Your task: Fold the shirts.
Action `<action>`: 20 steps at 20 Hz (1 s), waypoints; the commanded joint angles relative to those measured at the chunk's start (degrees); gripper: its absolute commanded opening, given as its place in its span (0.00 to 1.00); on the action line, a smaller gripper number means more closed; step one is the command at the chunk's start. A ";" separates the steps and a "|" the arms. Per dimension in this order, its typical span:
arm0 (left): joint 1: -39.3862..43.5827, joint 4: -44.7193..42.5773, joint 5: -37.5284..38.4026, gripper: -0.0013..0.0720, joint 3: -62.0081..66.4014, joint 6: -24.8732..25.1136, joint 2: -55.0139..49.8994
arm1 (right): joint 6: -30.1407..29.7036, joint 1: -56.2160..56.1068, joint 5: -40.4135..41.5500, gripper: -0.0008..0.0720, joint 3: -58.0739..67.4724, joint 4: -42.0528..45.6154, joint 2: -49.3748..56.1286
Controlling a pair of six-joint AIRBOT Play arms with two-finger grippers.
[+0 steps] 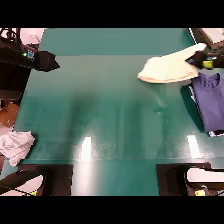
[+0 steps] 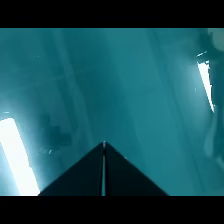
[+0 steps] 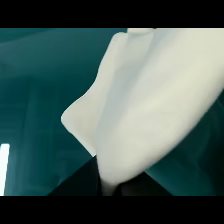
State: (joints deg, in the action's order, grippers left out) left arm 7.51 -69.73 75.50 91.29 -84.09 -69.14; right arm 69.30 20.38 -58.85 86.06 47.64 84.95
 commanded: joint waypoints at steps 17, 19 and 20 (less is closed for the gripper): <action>-0.04 2.21 0.09 0.05 -6.29 -1.49 0.04 | 0.74 14.95 -2.05 0.03 26.34 2.56 3.45; -0.04 2.32 0.09 0.05 -6.29 -1.44 0.04 | 0.74 16.55 -3.39 0.03 22.36 5.18 -0.15; -0.04 2.34 0.07 0.05 -6.29 -1.42 0.04 | 0.74 17.62 -3.96 0.03 20.44 6.14 -1.95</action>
State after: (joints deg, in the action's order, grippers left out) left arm 7.51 -67.57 75.61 85.01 -85.69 -69.14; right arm 70.08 36.05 -61.19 110.37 50.85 87.11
